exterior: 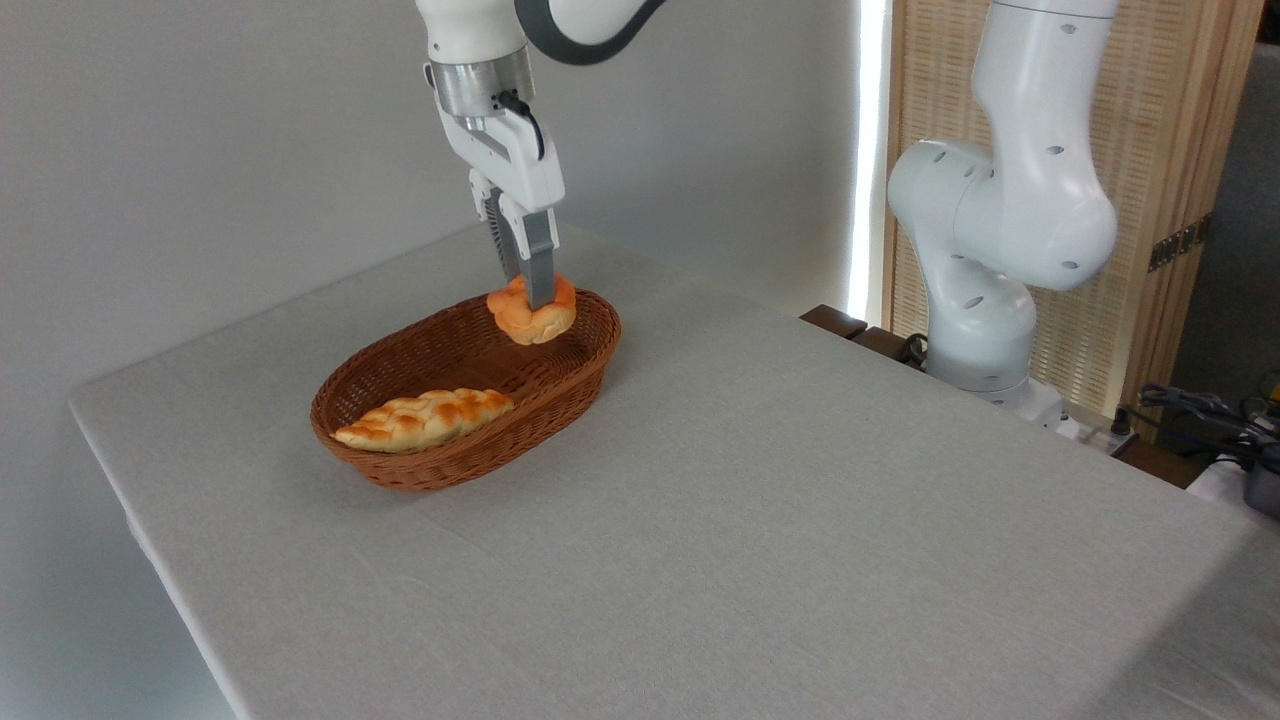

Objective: Put bread into the basket
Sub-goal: 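Lower the bread roll into the basket beside the braided loaf, then open the gripper to release the roll and raise it away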

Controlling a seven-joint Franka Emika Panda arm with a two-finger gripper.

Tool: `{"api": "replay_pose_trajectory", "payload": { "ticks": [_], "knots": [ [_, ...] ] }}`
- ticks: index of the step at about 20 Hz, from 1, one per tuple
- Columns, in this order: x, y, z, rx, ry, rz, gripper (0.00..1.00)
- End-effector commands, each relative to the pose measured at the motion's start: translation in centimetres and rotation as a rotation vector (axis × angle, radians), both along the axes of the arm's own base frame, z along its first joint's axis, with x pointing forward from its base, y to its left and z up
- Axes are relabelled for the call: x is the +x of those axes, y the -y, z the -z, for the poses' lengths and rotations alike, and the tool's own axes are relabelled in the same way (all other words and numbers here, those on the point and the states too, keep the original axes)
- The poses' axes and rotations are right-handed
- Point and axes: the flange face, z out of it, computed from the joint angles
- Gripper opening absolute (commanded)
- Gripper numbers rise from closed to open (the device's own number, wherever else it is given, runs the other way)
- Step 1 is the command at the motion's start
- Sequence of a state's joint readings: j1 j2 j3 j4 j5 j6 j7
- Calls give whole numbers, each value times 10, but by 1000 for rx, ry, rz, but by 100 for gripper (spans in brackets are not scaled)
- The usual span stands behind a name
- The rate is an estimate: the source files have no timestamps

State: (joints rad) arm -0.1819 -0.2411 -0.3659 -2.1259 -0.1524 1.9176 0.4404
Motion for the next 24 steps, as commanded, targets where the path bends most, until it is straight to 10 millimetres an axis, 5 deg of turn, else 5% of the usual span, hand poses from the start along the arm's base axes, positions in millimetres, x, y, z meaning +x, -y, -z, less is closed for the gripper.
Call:
{"api": "replay_pose_trajectory", "payload": {
  "ticks": [1, 13, 16, 21, 24],
  "knots": [
    [2, 1, 4, -31, 16, -44, 100],
    [6, -8, -6, -28, 35, -48, 100],
    [34, -49, -34, -23, 96, -93, 100],
    [85, -161, -98, -7, 189, -135, 100],
    [112, -210, -112, -14, 126, -150, 100]
  ]
}}
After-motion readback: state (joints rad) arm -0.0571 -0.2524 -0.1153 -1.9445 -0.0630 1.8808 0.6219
